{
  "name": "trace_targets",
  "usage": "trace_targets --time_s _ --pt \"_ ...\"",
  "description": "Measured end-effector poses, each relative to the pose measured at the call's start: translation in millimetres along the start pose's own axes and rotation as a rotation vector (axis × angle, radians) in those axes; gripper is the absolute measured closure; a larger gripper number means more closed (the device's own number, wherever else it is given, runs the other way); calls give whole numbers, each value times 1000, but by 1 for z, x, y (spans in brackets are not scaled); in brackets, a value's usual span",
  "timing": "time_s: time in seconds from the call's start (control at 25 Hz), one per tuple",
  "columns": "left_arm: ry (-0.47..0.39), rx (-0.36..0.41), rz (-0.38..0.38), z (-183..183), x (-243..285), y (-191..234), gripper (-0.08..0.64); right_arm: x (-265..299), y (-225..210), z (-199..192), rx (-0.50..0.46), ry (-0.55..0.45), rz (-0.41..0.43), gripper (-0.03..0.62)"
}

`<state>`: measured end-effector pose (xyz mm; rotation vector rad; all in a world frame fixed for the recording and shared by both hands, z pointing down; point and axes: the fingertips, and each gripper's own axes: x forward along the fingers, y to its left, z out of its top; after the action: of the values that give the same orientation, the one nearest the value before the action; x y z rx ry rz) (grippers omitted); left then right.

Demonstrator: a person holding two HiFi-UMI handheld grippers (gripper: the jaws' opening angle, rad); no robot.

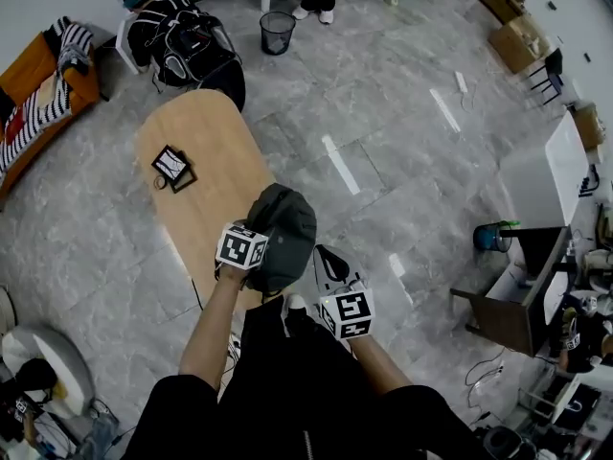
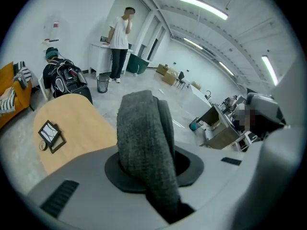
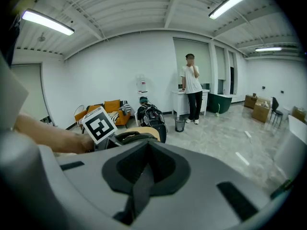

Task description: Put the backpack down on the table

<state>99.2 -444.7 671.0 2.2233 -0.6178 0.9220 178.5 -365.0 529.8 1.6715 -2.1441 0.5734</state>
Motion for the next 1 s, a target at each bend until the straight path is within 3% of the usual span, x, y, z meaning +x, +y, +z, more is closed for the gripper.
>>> trace_targets --time_s 0.16,0.4,0.6,1.0 --pt "-29 -67 -16 -5 -10 37 474 27 22 2 -38 33 49 581" --pt "-98 -251 -22 -29 -33 88 472 46 49 -1 -72 88 122 581" --pt "-147 -317 -45 -53 -41 120 471 69 68 -4 -125 120 183 581" --pt "-262 -473 -129 -117 -52 179 468 102 109 -16 -139 203 289 581"
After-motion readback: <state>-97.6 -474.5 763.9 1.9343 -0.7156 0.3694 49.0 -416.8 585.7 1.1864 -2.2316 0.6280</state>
